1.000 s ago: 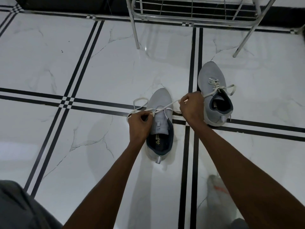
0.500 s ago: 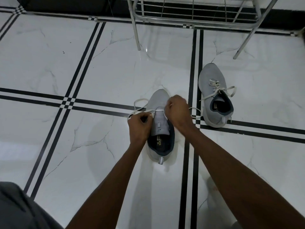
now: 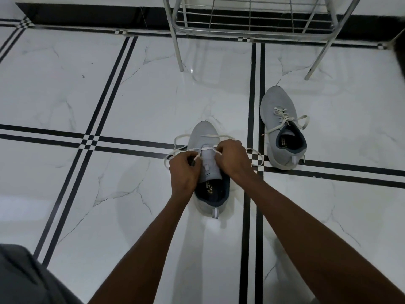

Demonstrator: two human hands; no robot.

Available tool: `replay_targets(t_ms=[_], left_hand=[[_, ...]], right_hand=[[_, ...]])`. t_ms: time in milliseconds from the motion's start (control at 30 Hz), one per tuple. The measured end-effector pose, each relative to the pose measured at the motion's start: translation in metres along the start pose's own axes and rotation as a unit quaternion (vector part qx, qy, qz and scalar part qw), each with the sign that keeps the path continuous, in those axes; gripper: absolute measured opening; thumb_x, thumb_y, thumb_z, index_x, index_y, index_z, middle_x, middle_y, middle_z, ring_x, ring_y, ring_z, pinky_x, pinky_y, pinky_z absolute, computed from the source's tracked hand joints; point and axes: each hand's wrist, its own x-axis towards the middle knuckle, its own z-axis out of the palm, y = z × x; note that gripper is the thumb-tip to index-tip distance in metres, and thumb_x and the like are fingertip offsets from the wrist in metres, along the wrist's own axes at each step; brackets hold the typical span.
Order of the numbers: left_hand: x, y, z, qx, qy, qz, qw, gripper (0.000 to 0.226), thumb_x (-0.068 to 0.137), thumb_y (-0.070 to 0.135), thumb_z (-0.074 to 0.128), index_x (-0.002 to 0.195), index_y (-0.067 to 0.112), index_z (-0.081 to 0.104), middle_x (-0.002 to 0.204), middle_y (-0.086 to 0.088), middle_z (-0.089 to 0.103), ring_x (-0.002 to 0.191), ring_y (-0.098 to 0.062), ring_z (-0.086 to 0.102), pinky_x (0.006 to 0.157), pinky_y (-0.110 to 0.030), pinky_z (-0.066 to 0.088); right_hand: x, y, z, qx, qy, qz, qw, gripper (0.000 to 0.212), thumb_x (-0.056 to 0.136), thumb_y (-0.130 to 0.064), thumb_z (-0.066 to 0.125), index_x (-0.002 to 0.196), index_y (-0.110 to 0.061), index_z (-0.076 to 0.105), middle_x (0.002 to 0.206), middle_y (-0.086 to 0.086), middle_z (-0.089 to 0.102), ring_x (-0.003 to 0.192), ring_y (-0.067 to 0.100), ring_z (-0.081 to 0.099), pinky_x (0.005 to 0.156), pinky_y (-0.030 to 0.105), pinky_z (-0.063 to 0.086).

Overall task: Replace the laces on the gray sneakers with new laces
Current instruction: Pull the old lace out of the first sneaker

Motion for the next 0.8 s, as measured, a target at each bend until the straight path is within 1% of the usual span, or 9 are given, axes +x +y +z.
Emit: replay_targets(t_ms=[67,167,300,367,433,533,600,667,800], left_hand=[[0.003,-0.005,-0.005,0.0,0.024,-0.004,1.0,0.012,0.089,0.021,0.072,0.097,0.018,0.081,0.085,0.007,0.076,0.075,-0.002,0.068,0.076,-0.018,0.055],[0.005,-0.009,-0.011,0.008,0.032,-0.02,0.999,0.011,0.086,0.02,0.073,0.095,0.019,0.08,0.086,0.007,0.076,0.08,-0.007,0.069,0.081,-0.034,0.059],[0.007,0.005,-0.005,0.1,0.002,0.1,0.99,0.033,0.085,0.002,0.062,0.115,0.01,0.074,0.114,-0.005,0.071,0.106,-0.023,0.059,0.093,-0.031,0.048],[0.011,0.008,0.001,0.152,-0.043,0.167,0.973,0.029,0.089,0.004,0.059,0.111,0.011,0.076,0.112,-0.006,0.071,0.104,-0.027,0.057,0.089,-0.034,0.047],[0.014,0.01,0.006,0.186,-0.068,0.188,0.962,0.023,0.09,0.009,0.058,0.1,0.012,0.08,0.101,-0.007,0.072,0.093,-0.03,0.057,0.078,-0.039,0.047],[0.016,0.013,0.014,0.243,-0.065,0.187,0.95,0.017,0.09,0.012,0.064,0.085,0.013,0.081,0.085,-0.008,0.069,0.082,-0.031,0.058,0.073,-0.039,0.045],[0.021,0.011,0.014,0.231,-0.066,0.149,0.959,0.019,0.09,0.015,0.065,0.079,0.011,0.079,0.08,-0.009,0.069,0.079,-0.029,0.061,0.071,-0.041,0.048],[0.026,0.007,0.013,0.185,-0.08,0.119,0.972,0.018,0.092,0.019,0.065,0.081,0.009,0.077,0.083,-0.009,0.071,0.079,-0.026,0.062,0.072,-0.039,0.05],[0.026,0.006,0.016,0.155,-0.102,0.095,0.978,0.02,0.096,0.018,0.059,0.085,0.002,0.062,0.086,-0.013,0.063,0.08,-0.026,0.057,0.072,-0.034,0.042]], right_hand=[[0.004,0.008,-0.006,0.056,-0.008,0.013,0.998,0.016,0.082,-0.018,0.063,0.072,-0.013,0.074,0.075,0.006,0.071,0.072,0.024,0.064,0.064,0.032,0.048],[-0.002,0.012,-0.014,0.127,-0.045,0.041,0.99,0.022,0.084,-0.011,0.067,0.101,-0.013,0.08,0.098,0.006,0.078,0.09,0.022,0.07,0.08,0.033,0.056],[-0.005,0.01,-0.008,0.119,-0.058,0.028,0.991,0.018,0.084,-0.014,0.065,0.09,-0.006,0.08,0.082,0.01,0.076,0.076,0.024,0.071,0.072,0.043,0.06],[-0.004,0.007,-0.009,0.134,-0.054,0.032,0.989,0.016,0.086,-0.016,0.067,0.09,-0.008,0.08,0.083,0.009,0.077,0.078,0.022,0.072,0.074,0.042,0.06],[-0.005,0.004,-0.01,0.141,-0.053,0.035,0.988,0.016,0.088,-0.017,0.068,0.096,-0.011,0.081,0.091,0.007,0.078,0.087,0.02,0.072,0.081,0.036,0.059],[-0.008,0.003,-0.011,0.137,-0.063,0.029,0.988,0.017,0.09,-0.016,0.068,0.098,-0.009,0.08,0.093,0.009,0.078,0.088,0.021,0.071,0.082,0.035,0.057],[-0.009,0.004,-0.012,0.15,-0.066,0.032,0.986,0.017,0.091,-0.014,0.066,0.095,-0.006,0.08,0.088,0.011,0.077,0.081,0.022,0.07,0.077,0.034,0.057],[-0.012,0.004,-0.012,0.154,-0.061,0.033,0.986,0.017,0.091,-0.013,0.065,0.095,-0.007,0.08,0.087,0.01,0.077,0.078,0.021,0.07,0.071,0.03,0.055],[-0.016,0.005,-0.012,0.158,-0.053,0.038,0.985,0.019,0.09,-0.013,0.063,0.093,-0.005,0.08,0.083,0.011,0.076,0.071,0.022,0.069,0.066,0.03,0.055]])
